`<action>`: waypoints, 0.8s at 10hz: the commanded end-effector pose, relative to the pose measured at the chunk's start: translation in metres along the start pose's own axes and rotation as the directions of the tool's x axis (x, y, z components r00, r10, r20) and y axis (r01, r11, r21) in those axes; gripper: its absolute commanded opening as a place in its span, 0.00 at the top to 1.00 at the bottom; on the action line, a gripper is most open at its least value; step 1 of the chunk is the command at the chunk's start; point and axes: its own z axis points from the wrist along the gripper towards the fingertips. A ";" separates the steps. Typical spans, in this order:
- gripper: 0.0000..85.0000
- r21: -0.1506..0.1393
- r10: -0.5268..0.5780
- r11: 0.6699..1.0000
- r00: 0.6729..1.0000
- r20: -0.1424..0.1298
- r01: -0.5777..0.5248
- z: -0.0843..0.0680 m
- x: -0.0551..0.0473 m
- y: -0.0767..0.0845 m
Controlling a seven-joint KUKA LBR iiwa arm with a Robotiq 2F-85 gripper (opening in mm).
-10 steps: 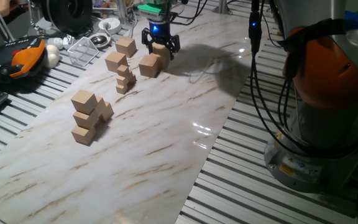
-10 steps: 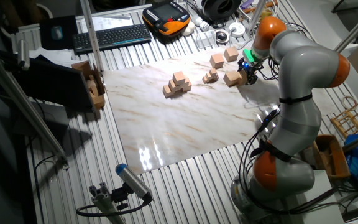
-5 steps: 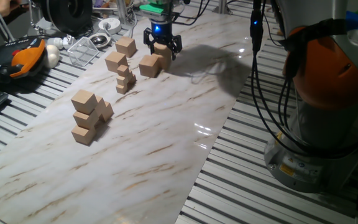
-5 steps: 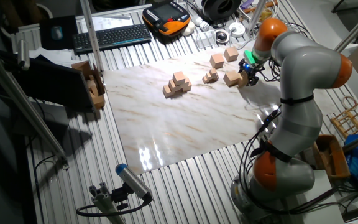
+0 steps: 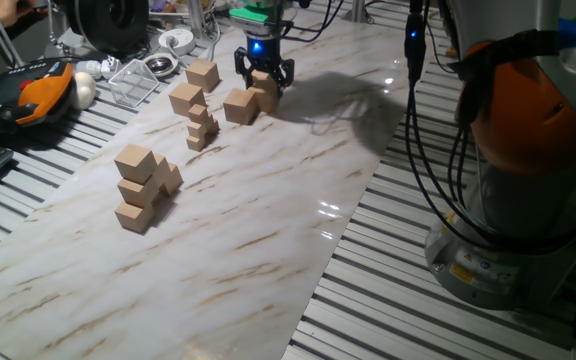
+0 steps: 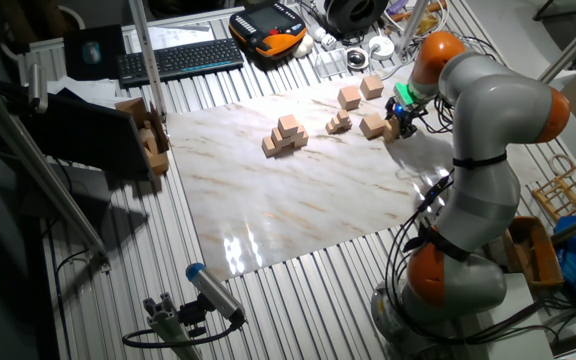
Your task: Stack the blocks into a pyramid shape
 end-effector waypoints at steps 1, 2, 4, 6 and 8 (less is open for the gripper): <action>0.40 0.000 -0.006 1.000 1.000 -0.001 0.006 0.000 0.000 -0.001; 0.40 -0.002 -0.010 1.000 1.000 -0.002 0.010 -0.001 -0.001 -0.003; 0.80 -0.005 -0.019 1.000 1.000 -0.017 0.019 -0.004 -0.001 -0.008; 1.00 -0.001 -0.018 1.000 1.000 -0.013 0.018 -0.007 -0.001 -0.011; 1.00 0.014 -0.013 1.000 1.000 -0.011 0.013 -0.012 -0.001 -0.015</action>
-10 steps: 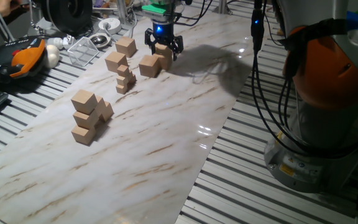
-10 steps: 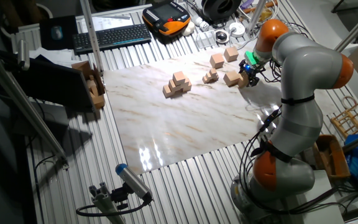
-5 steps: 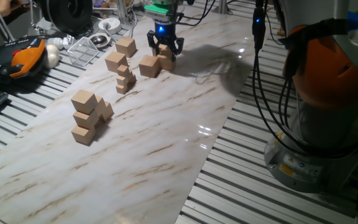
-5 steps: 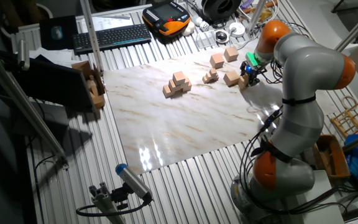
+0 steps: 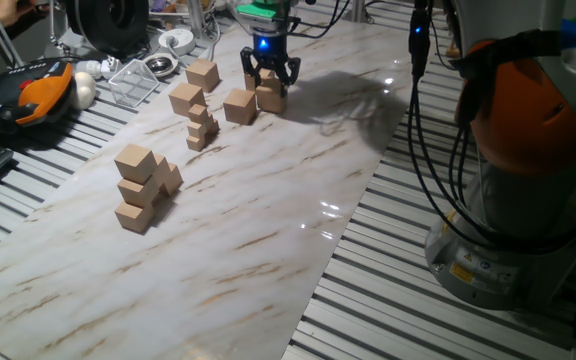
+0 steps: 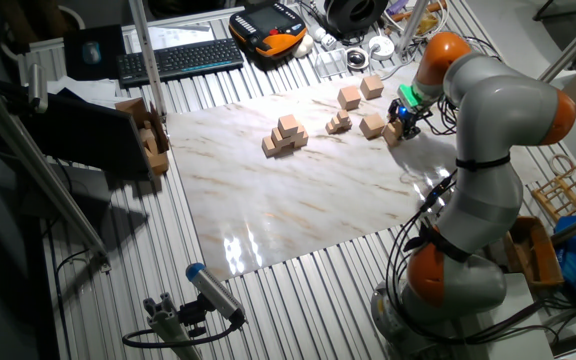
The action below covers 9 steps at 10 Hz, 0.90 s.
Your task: Stack the blocks into a pyramid shape
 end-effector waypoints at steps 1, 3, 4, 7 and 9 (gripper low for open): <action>1.00 0.009 0.001 1.000 1.000 0.002 -0.001 -0.002 0.000 -0.002; 1.00 0.022 0.004 1.000 1.000 0.007 -0.004 -0.009 0.000 -0.006; 1.00 0.031 0.007 0.999 1.000 0.008 -0.008 -0.013 0.001 -0.008; 1.00 0.040 0.009 0.999 1.000 0.011 -0.009 -0.030 0.003 -0.010; 1.00 0.048 0.014 0.999 1.000 0.027 -0.016 -0.049 0.006 -0.002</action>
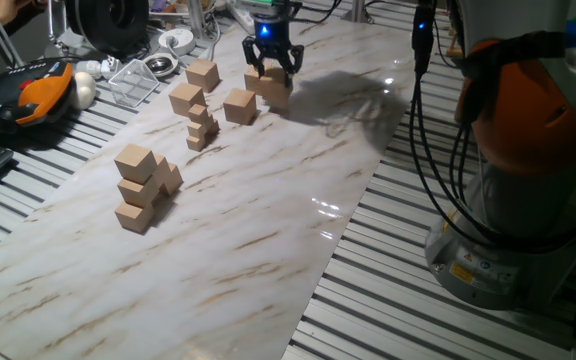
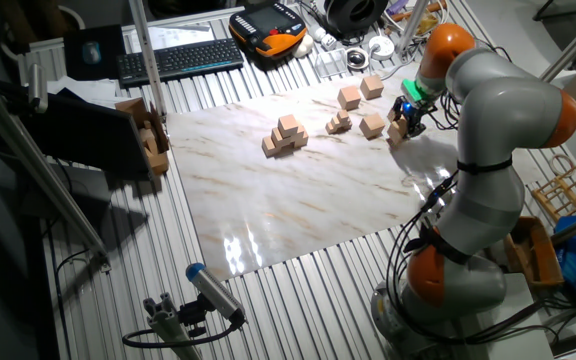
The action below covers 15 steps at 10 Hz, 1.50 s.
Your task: Stack the blocks into a pyramid shape
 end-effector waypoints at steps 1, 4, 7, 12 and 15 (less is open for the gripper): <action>1.00 0.008 0.003 1.000 1.000 0.007 -0.003 -0.013 0.001 0.004; 1.00 -0.015 -0.017 1.000 0.999 0.029 0.017 -0.041 -0.004 0.019; 1.00 -0.054 -0.044 0.997 0.998 0.039 0.046 -0.034 -0.011 0.031; 1.00 -0.060 -0.011 0.998 1.000 -0.021 0.010 -0.021 -0.025 0.044; 1.00 -0.073 -0.022 0.997 0.999 -0.027 0.020 -0.011 -0.028 0.048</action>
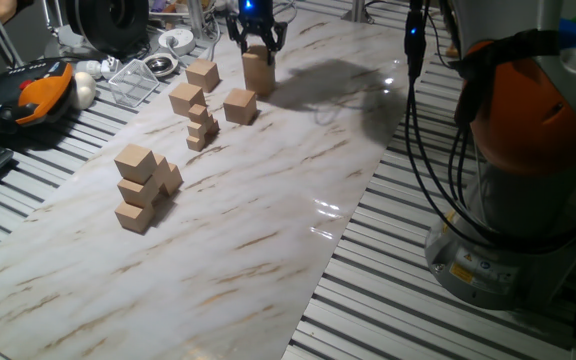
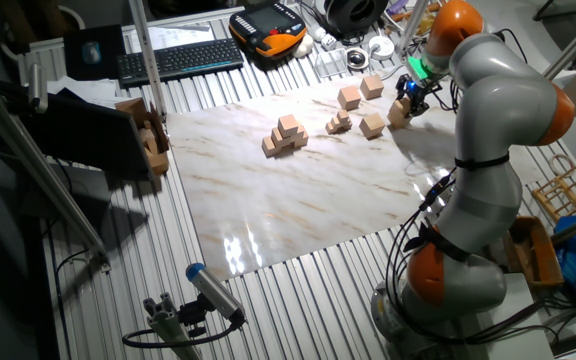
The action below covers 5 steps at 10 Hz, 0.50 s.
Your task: Stack the blocks into a pyramid shape
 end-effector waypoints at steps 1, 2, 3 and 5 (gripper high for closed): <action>1.00 -0.004 -0.006 1.000 1.000 0.004 0.006 0.002 0.000 0.002; 1.00 -0.004 -0.009 1.000 1.000 0.003 0.009 0.004 0.000 0.004; 1.00 -0.004 -0.012 1.000 1.000 0.003 0.012 0.005 0.000 0.005; 1.00 0.000 -0.013 1.000 1.000 -0.005 0.013 0.007 -0.001 0.007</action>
